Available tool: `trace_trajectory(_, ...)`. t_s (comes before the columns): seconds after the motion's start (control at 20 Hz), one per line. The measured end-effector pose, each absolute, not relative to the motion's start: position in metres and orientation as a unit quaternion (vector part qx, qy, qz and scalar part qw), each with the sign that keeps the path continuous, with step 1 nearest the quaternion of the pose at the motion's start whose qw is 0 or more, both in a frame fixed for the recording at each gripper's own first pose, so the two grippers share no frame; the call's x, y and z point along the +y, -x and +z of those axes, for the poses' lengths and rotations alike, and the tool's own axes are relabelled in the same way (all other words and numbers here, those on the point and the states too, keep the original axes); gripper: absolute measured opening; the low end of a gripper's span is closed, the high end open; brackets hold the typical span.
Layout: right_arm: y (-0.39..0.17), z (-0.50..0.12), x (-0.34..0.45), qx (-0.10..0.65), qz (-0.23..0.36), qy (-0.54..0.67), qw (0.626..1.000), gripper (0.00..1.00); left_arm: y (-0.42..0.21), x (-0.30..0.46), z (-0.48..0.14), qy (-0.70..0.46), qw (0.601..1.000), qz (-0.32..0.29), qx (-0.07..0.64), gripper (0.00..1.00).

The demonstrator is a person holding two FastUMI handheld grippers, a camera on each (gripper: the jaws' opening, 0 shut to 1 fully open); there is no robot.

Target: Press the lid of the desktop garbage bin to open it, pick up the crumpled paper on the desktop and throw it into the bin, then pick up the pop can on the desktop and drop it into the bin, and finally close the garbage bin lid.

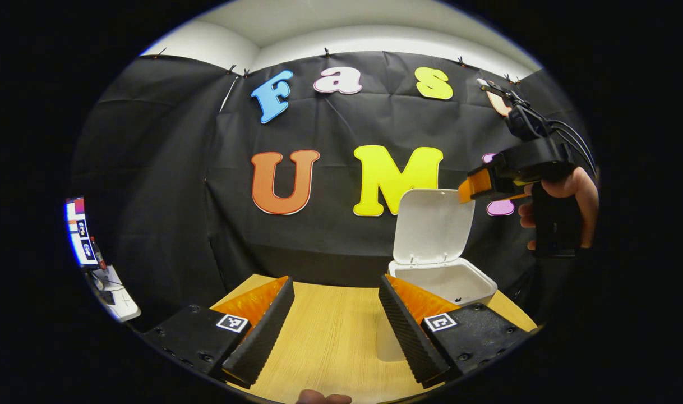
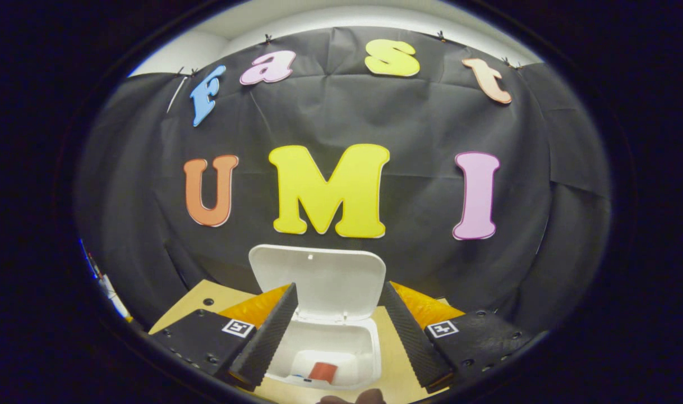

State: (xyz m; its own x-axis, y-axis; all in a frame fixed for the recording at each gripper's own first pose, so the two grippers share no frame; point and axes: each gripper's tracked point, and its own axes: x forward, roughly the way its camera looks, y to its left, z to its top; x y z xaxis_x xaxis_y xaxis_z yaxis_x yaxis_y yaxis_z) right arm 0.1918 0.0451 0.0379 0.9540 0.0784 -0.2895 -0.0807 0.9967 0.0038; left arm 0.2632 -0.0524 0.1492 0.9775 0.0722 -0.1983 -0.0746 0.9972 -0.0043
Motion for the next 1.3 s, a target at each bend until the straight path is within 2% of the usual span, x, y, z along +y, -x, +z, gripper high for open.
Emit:
trace_trajectory(0.25,-0.219,0.072,0.066,0.115,0.043,0.007,0.992,0.95,-0.267,-0.054,0.151,0.016,0.994,0.041,0.097,0.98)
trace_trajectory(0.35,-0.233,0.074,0.068,0.111,0.038,0.009,0.993,0.97,-0.269,-0.051,0.151,0.015,0.994,0.045,0.098,1.00)
trace_trajectory(0.4,-0.239,0.074,0.070,0.110,0.036,0.009,0.993,0.94,-0.270,-0.049,0.152,0.013,0.994,0.048,0.096,0.98)
trace_trajectory(0.45,-0.245,0.072,0.070,0.111,0.034,0.009,0.993,0.97,-0.270,-0.047,0.152,0.012,0.994,0.052,0.097,0.98)
trace_trajectory(0.55,-0.256,0.069,0.070,0.116,0.029,0.009,0.993,0.95,-0.272,-0.041,0.153,0.011,0.993,0.061,0.096,1.00)
trace_trajectory(0.6,-0.262,0.067,0.071,0.118,0.029,0.010,0.993,0.97,-0.274,-0.039,0.152,0.013,0.993,0.066,0.097,0.98)
trace_trajectory(0.75,-0.276,0.056,0.074,0.128,0.029,0.008,0.991,0.94,-0.275,-0.040,0.147,0.020,0.992,0.070,0.105,0.98)
trace_trajectory(1.2,-0.282,0.035,0.078,0.161,0.032,-0.006,0.986,0.98,-0.272,-0.028,0.149,0.011,0.990,0.089,0.104,0.98)
trace_trajectory(1.3,-0.276,0.034,0.078,0.164,0.033,-0.005,0.986,0.96,-0.271,-0.027,0.149,0.016,0.990,0.092,0.105,0.98)
